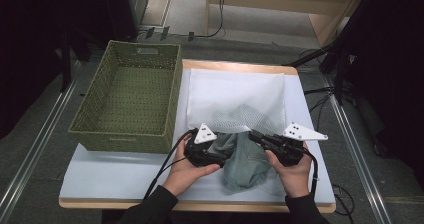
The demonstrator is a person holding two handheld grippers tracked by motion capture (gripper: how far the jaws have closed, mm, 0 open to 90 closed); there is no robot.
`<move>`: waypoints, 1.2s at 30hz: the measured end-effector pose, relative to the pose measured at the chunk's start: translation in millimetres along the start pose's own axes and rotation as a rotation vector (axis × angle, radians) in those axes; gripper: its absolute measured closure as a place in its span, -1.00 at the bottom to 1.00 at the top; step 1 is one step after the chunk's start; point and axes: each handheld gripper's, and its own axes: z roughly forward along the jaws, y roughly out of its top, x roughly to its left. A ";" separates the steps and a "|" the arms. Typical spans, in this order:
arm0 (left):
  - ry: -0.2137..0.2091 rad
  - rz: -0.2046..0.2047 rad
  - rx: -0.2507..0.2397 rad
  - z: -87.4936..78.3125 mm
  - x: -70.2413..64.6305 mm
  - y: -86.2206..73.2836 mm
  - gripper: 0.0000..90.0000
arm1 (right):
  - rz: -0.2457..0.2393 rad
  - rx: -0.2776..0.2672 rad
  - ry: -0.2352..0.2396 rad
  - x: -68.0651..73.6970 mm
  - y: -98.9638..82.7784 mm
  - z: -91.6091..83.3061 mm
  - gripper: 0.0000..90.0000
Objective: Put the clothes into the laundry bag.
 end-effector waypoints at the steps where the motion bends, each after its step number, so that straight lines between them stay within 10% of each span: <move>1: -0.006 -0.004 -0.005 -3.6 -1.2 -1.9 -0.57 | 0.000 -0.001 -0.004 -1.0 -0.2 -0.1 1.00; 6: -0.107 0.051 0.025 -1.5 -31.7 -10.5 -0.64 | 0.006 0.002 -0.008 -1.6 -1.2 2.0 1.00; 10: -0.009 0.114 0.126 29.6 -56.8 -7.9 -0.55 | -0.003 0.011 -0.009 1.0 -2.0 4.0 1.00; 13: 0.039 0.097 0.179 47.1 -59.2 -3.9 0.03 | -0.010 0.014 -0.008 1.1 -2.3 3.4 1.00; 17: -0.029 0.066 0.165 53.9 -54.7 7.5 0.96 | 0.000 0.010 -0.001 -0.3 -2.6 1.8 1.00; 21: -0.056 -0.007 -0.076 43.2 -48.2 23.7 0.99 | 0.002 -0.010 -0.006 0.1 0.3 -1.7 1.00; 24: 0.060 -0.009 -0.212 44.4 -41.2 30.4 0.98 | -0.003 -0.031 -0.017 1.1 4.3 -6.2 1.00; 29: 0.074 -0.085 0.022 88.6 -18.8 19.3 0.94 | 0.020 -0.020 -0.035 -4.8 -0.2 -4.9 1.00; 32: 0.025 -0.068 0.019 81.6 -18.0 19.7 0.80 | 0.027 -0.009 -0.041 -7.0 -2.1 -5.0 1.00; 36: -0.011 -0.023 -0.024 54.8 -24.3 20.8 0.14 | 0.034 -0.014 -0.047 -10.2 -1.6 -7.4 1.00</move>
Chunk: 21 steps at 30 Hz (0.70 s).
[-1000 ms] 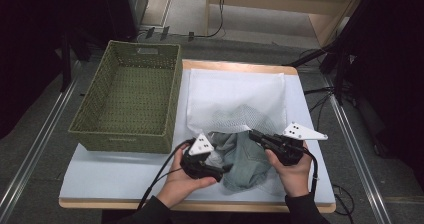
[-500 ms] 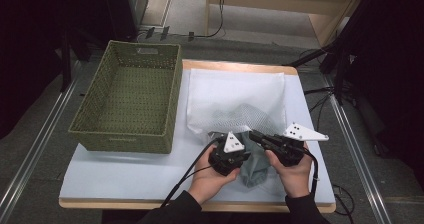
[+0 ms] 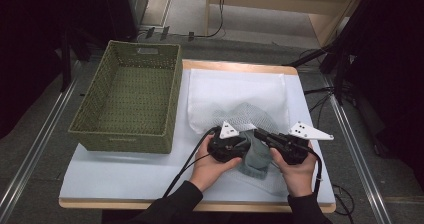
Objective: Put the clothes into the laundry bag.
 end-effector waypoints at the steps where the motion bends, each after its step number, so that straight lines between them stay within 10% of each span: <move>1: 0.013 0.008 -0.006 -9.2 -0.9 -2.2 0.06 | 0.001 -0.003 0.001 -0.7 0.0 -0.1 1.00; 8: 0.171 0.024 0.238 -8.3 -8.4 -24.8 -0.43 | -0.002 0.007 0.002 -0.4 -0.8 2.3 1.00; 13: 0.233 0.029 0.283 5.2 -10.9 -19.8 0.01 | -0.004 0.018 0.010 2.9 -2.1 4.8 1.00; 17: 0.181 -0.056 0.221 4.4 -1.8 -10.7 0.75 | -0.006 0.016 0.019 4.4 -2.4 6.7 1.00; 21: 0.083 -0.085 -0.046 -5.8 -5.7 5.0 0.82 | -0.024 0.001 0.029 10.6 1.0 5.3 1.00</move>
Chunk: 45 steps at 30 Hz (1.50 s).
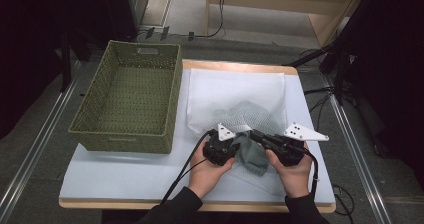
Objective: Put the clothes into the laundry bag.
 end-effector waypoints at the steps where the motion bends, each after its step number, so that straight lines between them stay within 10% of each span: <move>1: 0.002 0.025 -0.062 -1.1 -2.0 3.5 0.82 | -0.006 -0.013 0.003 1.0 2.2 -1.4 1.00; 4: 0.043 0.067 -0.152 9.0 -5.5 9.2 0.82 | -0.001 -0.040 0.005 2.4 8.4 -7.7 1.00; 7: 0.104 0.015 0.048 47.0 7.8 8.4 0.80 | 0.012 -0.024 -0.010 -1.7 7.4 -8.5 1.00; 9: 0.109 -0.017 0.090 57.2 16.6 1.8 0.75 | 0.032 -0.008 -0.020 -7.0 2.2 -6.4 1.00; 14: 0.022 0.077 0.091 32.2 10.4 -0.9 0.07 | 0.057 0.006 -0.037 -16.9 -4.1 -6.6 1.00; 16: 0.055 0.140 0.088 16.5 5.7 -5.6 -0.13 | 0.064 0.000 -0.039 -19.4 -4.3 -7.6 1.00; 23: 0.172 0.158 0.199 -14.7 13.0 -39.1 -0.28 | 0.055 0.007 -0.037 -17.7 -5.0 -5.5 1.00; 27: 0.215 0.160 0.256 -11.4 19.0 -46.2 -0.23 | 0.050 0.010 -0.034 -16.3 -6.1 -2.6 1.00; 34: 0.177 0.174 0.253 -16.0 23.8 -43.2 1.00 | 0.039 0.018 -0.033 -17.1 -8.9 -0.9 1.00; 39: 0.122 0.142 0.196 -33.9 23.0 -48.0 1.00 | 0.045 0.020 -0.032 -18.0 -9.8 -2.1 1.00; 45: 0.034 0.226 0.187 -65.8 8.9 -65.1 1.00 | 0.048 0.019 -0.031 -17.9 -10.0 -2.7 1.00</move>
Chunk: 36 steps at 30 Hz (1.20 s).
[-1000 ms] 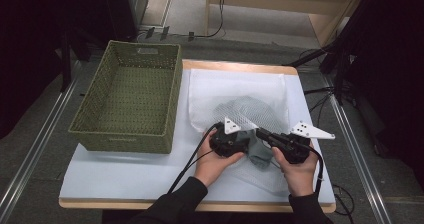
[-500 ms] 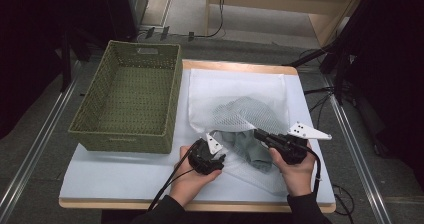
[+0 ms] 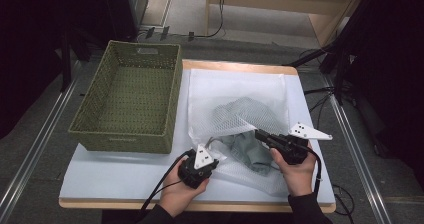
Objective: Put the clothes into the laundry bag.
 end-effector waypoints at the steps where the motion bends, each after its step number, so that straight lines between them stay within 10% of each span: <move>1: -0.003 0.017 0.014 -3.1 -3.0 -6.0 1.00 | -0.002 0.002 -0.001 0.1 -0.1 0.1 1.00; 5: -0.019 0.027 0.048 -6.8 -5.1 -23.3 1.00 | -0.005 0.008 0.000 1.6 -0.8 0.7 1.00; 8: -0.078 -0.039 0.006 -12.0 1.5 -23.3 0.99 | -0.007 0.009 0.000 1.7 -1.1 0.8 1.00; 11: -0.066 -0.109 -0.090 -24.1 1.3 -11.6 0.37 | -0.010 0.011 0.003 2.8 -0.9 0.8 1.00; 15: -0.072 -0.063 -0.143 -26.2 -16.2 16.7 0.23 | -0.007 0.015 0.002 1.7 -1.2 1.9 1.00; 26: 0.015 -0.098 0.006 76.2 -57.7 67.9 -0.29 | -0.001 0.015 0.004 -1.1 -2.0 0.3 1.00; 29: 0.111 -0.132 0.036 95.9 -51.3 71.7 0.04 | 0.006 0.019 0.004 -3.8 -3.6 0.7 1.00; 33: 0.095 -0.177 0.013 101.0 -38.8 74.4 0.94 | 0.012 0.023 0.002 -6.0 -5.0 0.2 1.00; 36: 0.151 -0.191 -0.068 96.4 -29.8 85.1 0.99 | 0.025 0.019 0.009 -5.4 -4.7 0.5 1.00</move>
